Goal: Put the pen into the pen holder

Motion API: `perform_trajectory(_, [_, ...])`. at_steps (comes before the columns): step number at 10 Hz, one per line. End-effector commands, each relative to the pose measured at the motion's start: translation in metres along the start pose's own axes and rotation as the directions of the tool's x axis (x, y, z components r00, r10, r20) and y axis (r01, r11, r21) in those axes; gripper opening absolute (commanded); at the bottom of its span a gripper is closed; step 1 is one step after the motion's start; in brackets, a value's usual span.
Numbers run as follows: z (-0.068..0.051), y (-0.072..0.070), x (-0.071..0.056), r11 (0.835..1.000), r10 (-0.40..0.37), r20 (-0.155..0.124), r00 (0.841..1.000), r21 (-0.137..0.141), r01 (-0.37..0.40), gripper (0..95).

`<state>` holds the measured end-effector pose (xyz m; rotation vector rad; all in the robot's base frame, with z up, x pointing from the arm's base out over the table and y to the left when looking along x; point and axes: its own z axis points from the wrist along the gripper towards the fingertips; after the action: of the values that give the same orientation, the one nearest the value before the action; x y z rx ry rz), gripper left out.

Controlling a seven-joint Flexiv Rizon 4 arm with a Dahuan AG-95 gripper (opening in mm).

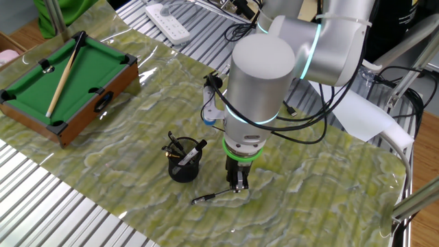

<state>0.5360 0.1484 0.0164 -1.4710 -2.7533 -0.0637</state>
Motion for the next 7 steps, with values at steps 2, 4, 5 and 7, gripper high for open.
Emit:
perform_trajectory(2, [0.0030, 0.0009, 0.0006, 1.000, -0.023, -0.006, 1.000, -0.002, 0.023, 19.0])
perform_trajectory(4, [0.0052, 0.0017, 0.0008, 0.999, -0.052, -0.006, 0.999, -0.002, 0.052, 19.0])
perform_trajectory(5, [0.0057, 0.0019, 0.0009, 0.998, -0.065, -0.006, 0.998, -0.002, 0.065, 19.0])
perform_trajectory(7, [0.0074, 0.0025, 0.0020, 0.996, -0.085, -0.007, 0.996, -0.002, 0.085, 19.0])
